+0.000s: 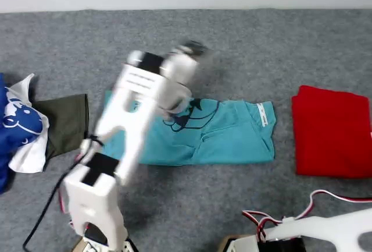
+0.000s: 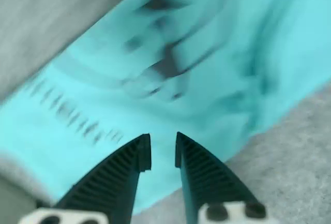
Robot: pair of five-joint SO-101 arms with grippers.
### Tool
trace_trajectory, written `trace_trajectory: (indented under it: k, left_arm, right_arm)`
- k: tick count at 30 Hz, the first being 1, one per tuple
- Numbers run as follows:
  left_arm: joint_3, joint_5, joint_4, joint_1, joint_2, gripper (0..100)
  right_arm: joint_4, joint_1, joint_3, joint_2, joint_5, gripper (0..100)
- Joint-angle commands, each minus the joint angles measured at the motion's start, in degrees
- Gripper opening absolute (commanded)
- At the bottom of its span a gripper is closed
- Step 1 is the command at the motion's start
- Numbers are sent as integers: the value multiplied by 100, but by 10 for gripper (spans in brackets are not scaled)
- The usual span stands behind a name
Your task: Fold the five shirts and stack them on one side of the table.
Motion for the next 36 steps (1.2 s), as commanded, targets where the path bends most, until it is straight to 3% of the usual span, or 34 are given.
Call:
trace_trajectory:
  k: [1, 5, 13, 19, 26, 31, 34, 36]
  left_arm:
    - [-233, 158, 167, -1213, -360, 164]
    - [-233, 149, 141, -1899, -255, 241]
    - [-400, -141, -220, -2462, 747, 246]
    - [-892, -149, -413, -2532, 1626, 246]
    - [-1771, -149, -105, -2418, 2980, 241]
    - [-2818, -167, 369, -2365, 3833, 131]
    - [-2914, -167, 369, -2356, 3877, 17]
    - [-2897, -167, 369, -2321, 3859, 7]
  right_arm:
    - [215, -4, -264, -189, 35, 11]
    - [215, -13, -264, -189, 35, 11]
    - [215, -127, -202, -189, 35, 12]
    - [215, -127, -202, -189, 35, 12]
    - [215, -127, -211, -189, 35, 12]
    - [215, -127, -211, -189, 35, 12]
    - [215, -127, -211, -189, 35, 12]
    - [215, -127, -211, -189, 35, 12]
